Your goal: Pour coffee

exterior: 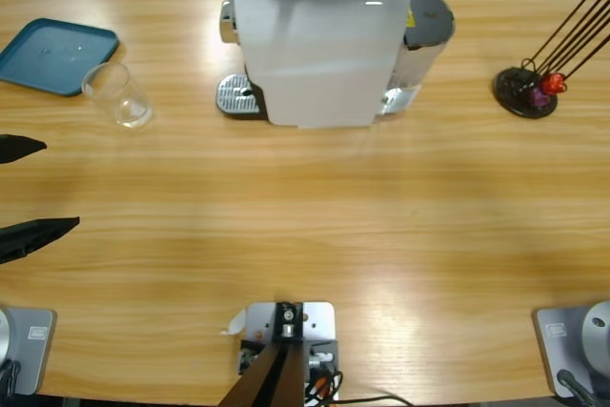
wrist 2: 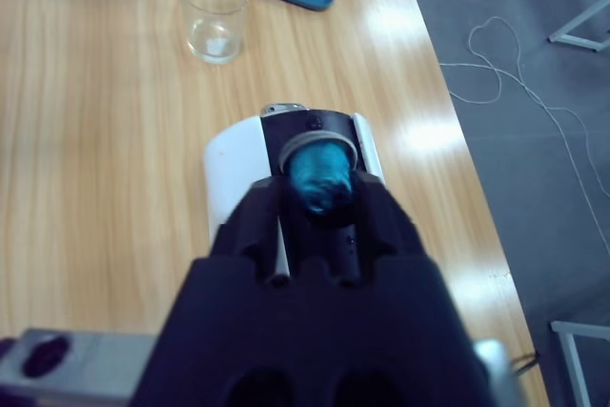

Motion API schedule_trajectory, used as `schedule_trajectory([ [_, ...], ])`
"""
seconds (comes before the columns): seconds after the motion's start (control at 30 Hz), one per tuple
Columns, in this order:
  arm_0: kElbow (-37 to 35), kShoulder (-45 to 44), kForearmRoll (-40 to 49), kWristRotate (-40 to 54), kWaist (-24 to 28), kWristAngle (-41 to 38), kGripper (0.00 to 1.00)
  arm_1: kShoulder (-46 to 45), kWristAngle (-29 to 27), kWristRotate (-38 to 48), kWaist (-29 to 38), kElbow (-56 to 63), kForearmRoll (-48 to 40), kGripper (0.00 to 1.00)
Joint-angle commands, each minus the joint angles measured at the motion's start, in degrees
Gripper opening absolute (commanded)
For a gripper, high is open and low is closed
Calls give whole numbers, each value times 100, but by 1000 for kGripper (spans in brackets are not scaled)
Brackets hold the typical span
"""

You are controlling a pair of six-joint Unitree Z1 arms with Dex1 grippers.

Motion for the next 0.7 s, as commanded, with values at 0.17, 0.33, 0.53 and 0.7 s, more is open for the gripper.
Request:
schedule_trajectory([
  [0.17,144,-198,-9,-48,22,25,991,-542,-191,617,803,-148,113,635],
  [0.33,-44,-225,-1,-48,22,-21,991,-1166,-709,2895,1325,79,853,117],
  [0.53,-317,-237,214,-48,22,-65,991,-2333,-2734,4655,1575,1605,465,0],
  [0.7,-419,-348,302,-88,22,-124,987,-2771,-3313,5474,1575,2271,456,0],
])
